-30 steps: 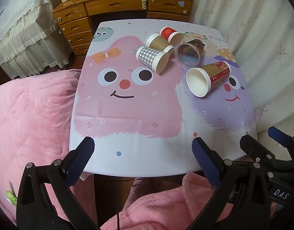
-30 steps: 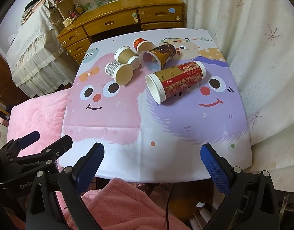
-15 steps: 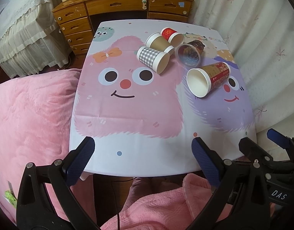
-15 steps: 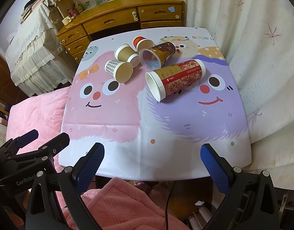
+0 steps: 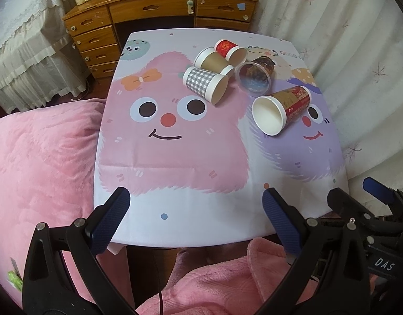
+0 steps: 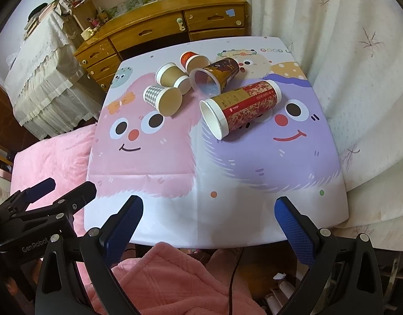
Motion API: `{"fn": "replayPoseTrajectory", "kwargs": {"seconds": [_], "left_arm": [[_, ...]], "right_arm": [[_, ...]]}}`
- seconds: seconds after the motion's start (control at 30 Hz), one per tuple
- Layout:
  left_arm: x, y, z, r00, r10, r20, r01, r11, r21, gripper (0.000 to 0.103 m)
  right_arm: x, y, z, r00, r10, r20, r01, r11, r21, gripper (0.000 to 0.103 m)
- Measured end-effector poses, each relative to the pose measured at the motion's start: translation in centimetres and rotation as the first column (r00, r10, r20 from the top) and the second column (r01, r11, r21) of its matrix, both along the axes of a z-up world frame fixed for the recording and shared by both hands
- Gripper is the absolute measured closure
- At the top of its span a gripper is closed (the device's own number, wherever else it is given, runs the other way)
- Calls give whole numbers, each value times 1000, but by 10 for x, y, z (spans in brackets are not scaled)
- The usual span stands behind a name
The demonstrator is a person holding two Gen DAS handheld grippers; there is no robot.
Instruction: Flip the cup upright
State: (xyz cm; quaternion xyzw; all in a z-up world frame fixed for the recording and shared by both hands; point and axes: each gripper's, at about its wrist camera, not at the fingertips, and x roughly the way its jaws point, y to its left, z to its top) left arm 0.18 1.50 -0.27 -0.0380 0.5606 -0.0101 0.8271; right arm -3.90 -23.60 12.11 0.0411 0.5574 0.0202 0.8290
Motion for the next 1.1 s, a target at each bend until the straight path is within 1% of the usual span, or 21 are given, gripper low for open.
{"fn": "replayPoseTrajectory", "kwargs": {"seconds": [0.13,0.27,0.37,0.47,0.57,0.63,0.77,0.8,0.87,0.97,1.03,1.07,1.1], "left_arm": [[2,6,-5,1000,-24,-8,24,1000,-12,3],[2,15,-16,998,-44,-41,43,999,-25,3],[7,22,-18,999,-32,-44,30,999,-43,3],[16,25,-21,999,-8,-48,5,998,-58,3],[30,24,-26,998,21,-65,-26,997,-75,3],[40,22,-23,997,47,-62,-52,995,-86,3],[57,12,-9,997,79,-2,-79,993,-92,3],[62,10,-7,996,93,15,-91,990,-104,3],[71,8,-4,992,122,23,-118,985,-123,3],[84,2,-5,985,171,7,-168,974,-152,3],[91,-2,-8,981,195,-5,-193,967,-169,3],[95,-5,-10,979,201,-11,-200,965,-169,3],[98,-9,-11,979,205,-17,-205,965,-164,3]], "right_arm": [[-5,7,3,999,2,41,-2,1000,10,1],[-15,17,1,996,-21,82,21,1000,3,1],[-20,19,0,995,-46,84,46,999,13,1],[-18,13,6,991,-56,121,55,998,12,1],[-10,6,14,986,-21,166,29,998,-48,1],[0,1,18,985,5,175,7,998,-64,1],[28,-18,31,978,52,204,-41,997,-59,1],[36,-24,36,973,70,220,-58,996,-64,1],[50,-32,43,961,107,254,-84,991,-102,1],[72,-44,53,935,208,286,-162,971,-178,1],[81,-47,59,903,310,298,-235,936,-261,1],[87,-48,62,873,386,297,-286,900,-329,1],[88,-46,62,852,435,293,-316,872,-375,1]]}}
